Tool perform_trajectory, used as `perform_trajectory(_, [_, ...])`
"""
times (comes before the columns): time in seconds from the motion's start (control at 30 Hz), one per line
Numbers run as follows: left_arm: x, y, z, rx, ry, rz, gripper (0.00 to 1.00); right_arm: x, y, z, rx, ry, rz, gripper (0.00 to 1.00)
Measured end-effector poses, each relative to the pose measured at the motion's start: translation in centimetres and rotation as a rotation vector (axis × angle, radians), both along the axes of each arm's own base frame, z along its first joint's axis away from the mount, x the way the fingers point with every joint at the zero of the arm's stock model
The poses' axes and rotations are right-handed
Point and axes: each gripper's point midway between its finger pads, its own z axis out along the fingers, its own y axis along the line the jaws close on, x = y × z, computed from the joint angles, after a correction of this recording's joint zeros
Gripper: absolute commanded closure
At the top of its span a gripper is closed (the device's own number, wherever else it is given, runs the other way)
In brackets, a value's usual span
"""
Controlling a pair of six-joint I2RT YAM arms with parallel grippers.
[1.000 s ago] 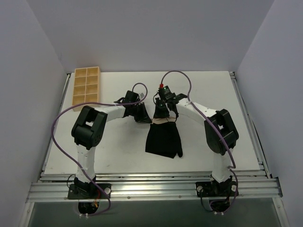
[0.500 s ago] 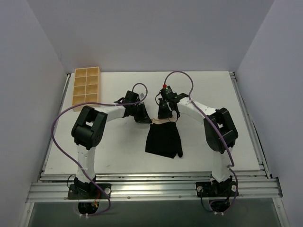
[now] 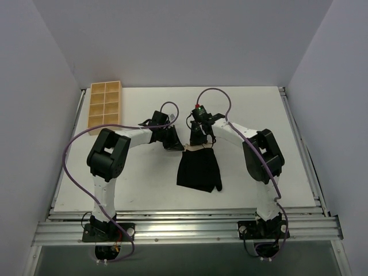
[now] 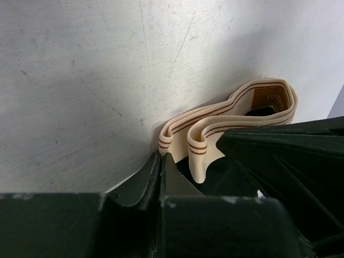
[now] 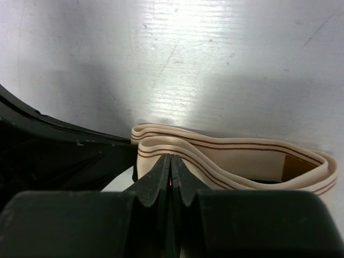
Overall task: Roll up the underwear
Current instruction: Fold the underwear
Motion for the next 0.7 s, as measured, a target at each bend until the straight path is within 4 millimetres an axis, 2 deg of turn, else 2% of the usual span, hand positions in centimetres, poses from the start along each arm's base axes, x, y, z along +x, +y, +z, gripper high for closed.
perform_trajectory(0.43, [-0.1,0.0,0.0,-0.003,0.01,0.009,0.95,-0.7,1.8,-1.1,0.005,0.019,0.037,1.0])
perform_trajectory(0.7, [-0.1,-0.1,-0.1,-0.008,0.011,0.011,0.95,-0.9,2.7,-0.9,0.03,0.015,0.046,1.0])
